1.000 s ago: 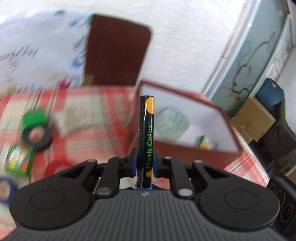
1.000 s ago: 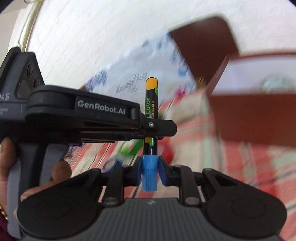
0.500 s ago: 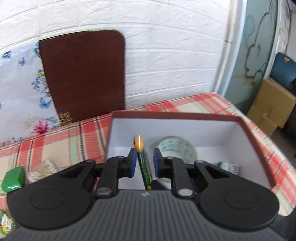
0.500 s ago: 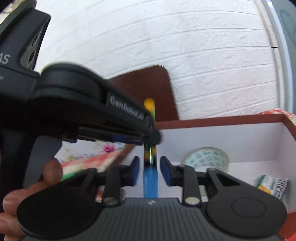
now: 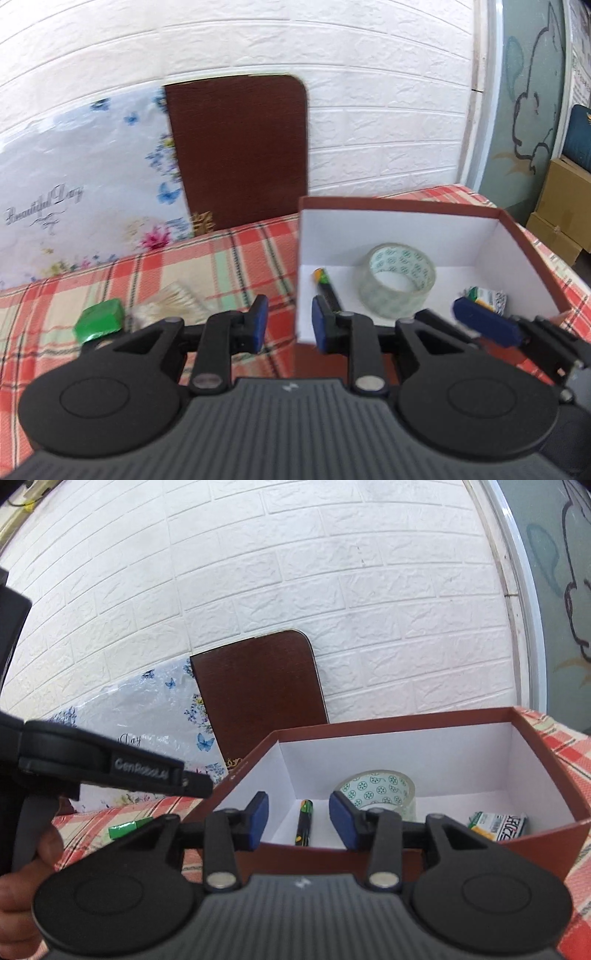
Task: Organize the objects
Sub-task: 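Drop the marker into the brown box from the left tool, then grasp the red tape roll by its rim with the left tool, then place the red tape roll into the brown box and release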
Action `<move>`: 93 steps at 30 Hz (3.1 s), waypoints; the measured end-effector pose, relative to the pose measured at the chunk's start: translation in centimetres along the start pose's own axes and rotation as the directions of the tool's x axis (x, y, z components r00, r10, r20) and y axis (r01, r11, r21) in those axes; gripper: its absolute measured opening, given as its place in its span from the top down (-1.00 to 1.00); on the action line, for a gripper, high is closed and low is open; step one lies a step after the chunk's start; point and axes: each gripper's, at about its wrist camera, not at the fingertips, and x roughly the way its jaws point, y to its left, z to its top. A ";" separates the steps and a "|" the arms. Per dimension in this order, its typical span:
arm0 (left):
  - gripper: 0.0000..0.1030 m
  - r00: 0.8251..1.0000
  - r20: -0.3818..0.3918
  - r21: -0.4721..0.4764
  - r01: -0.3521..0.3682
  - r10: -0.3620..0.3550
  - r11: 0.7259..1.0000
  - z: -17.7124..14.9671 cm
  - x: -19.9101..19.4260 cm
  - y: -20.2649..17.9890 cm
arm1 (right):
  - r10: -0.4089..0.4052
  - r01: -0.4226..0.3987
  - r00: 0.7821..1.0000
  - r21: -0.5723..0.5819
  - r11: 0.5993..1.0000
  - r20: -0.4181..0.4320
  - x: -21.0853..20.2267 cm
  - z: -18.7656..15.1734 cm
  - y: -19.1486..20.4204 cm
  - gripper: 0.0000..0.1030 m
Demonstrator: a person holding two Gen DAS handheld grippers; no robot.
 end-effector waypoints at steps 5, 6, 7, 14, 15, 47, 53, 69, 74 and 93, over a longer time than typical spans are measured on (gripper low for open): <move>0.44 0.997 -0.025 -0.037 -0.076 0.075 0.996 -2.1 -0.9 3.6 | 0.030 -0.031 0.999 -0.054 0.998 -0.029 -1.8 -0.6 2.8 0.22; 0.44 0.996 -0.031 -0.049 -0.088 0.087 0.995 -2.5 -1.0 4.4 | 0.037 -0.040 0.999 -0.065 0.997 -0.039 -1.9 -0.8 3.4 0.22; 0.44 0.994 -0.037 -0.058 -0.102 0.100 0.993 -2.9 -1.1 5.3 | 0.046 -0.050 0.998 -0.078 0.996 -0.051 -2.2 -1.1 4.0 0.22; 0.42 0.967 -0.081 -0.180 -0.253 0.242 0.951 -7.8 -2.4 14.0 | 0.104 -0.136 0.978 -0.178 0.974 -0.179 -1.7 -4.3 8.5 0.22; 0.42 0.961 -0.098 -0.217 -0.273 0.257 0.937 -8.8 -2.6 15.7 | 0.115 -0.156 0.973 -0.196 0.968 -0.202 -1.5 -4.8 9.2 0.19; 0.28 0.938 -0.243 -0.138 0.219 -0.248 0.966 -11.7 -2.8 5.9 | 0.071 -0.222 0.935 -0.417 0.881 -0.348 -5.9 -11.6 7.9 -0.44; 0.31 0.878 -0.354 -0.195 0.269 -0.323 0.943 -12.4 0.2 3.4 | 0.077 -0.219 0.933 -0.387 0.896 -0.351 -5.8 -11.5 6.3 -0.45; 0.42 0.933 -0.101 0.006 0.347 -0.345 0.938 2.7 0.4 -6.0 | -0.112 0.151 0.986 -0.375 0.914 0.126 -3.9 -1.8 0.4 -0.45; 0.28 0.958 -0.100 0.036 0.272 -0.267 0.962 2.6 2.3 -8.5 | -0.234 0.251 0.968 -0.314 0.916 0.091 -0.8 -0.8 -3.5 -0.54; 0.07 0.992 -0.124 -0.046 0.022 -0.027 0.999 -4.5 -4.1 0.5 | -0.036 0.050 0.986 0.083 0.995 -0.164 -7.3 -2.6 -2.4 -0.57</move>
